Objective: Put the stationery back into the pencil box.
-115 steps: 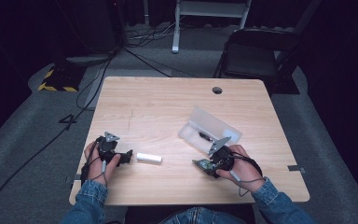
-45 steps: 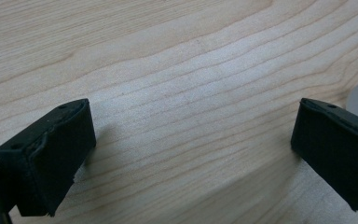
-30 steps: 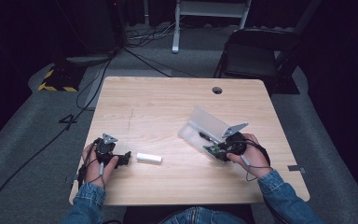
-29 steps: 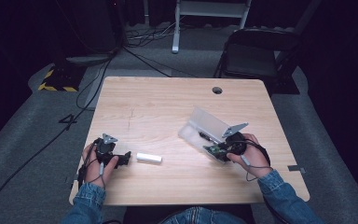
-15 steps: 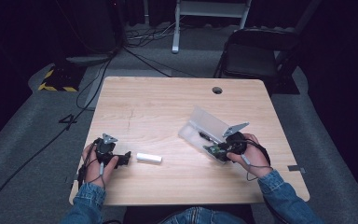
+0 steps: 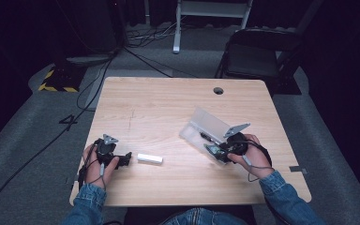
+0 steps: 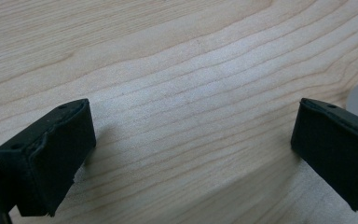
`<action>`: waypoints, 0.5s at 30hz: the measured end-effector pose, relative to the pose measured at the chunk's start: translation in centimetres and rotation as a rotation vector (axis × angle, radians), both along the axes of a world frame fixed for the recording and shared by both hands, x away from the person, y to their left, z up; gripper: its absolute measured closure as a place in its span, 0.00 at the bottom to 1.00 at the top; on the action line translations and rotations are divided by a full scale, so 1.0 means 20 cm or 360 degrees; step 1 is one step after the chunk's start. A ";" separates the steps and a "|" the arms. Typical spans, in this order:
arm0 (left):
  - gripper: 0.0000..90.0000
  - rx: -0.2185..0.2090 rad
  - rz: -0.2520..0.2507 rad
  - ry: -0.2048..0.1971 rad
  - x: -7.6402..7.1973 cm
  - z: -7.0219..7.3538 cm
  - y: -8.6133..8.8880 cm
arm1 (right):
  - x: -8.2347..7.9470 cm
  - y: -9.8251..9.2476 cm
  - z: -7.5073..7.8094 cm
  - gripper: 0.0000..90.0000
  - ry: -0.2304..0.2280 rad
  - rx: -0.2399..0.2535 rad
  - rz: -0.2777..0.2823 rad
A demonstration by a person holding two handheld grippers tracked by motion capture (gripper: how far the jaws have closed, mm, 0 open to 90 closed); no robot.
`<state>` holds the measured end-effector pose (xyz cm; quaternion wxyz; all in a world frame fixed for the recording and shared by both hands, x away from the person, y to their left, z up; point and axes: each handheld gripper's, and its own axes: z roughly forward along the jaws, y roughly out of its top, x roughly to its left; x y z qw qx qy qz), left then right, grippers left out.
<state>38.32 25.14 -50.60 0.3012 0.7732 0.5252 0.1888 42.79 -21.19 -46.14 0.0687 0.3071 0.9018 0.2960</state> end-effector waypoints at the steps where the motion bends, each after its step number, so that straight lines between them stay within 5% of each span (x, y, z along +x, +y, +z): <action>1: 0.00 -0.0003 0.0007 0.0002 0.00 0.00 0.00 | 0.00 0.00 0.00 0.40 0.0000 0.0000 0.0000; 15: 0.00 -0.0001 0.0006 0.0001 0.00 0.00 0.00 | 0.03 0.14 0.00 0.32 -0.0096 0.0140 0.0137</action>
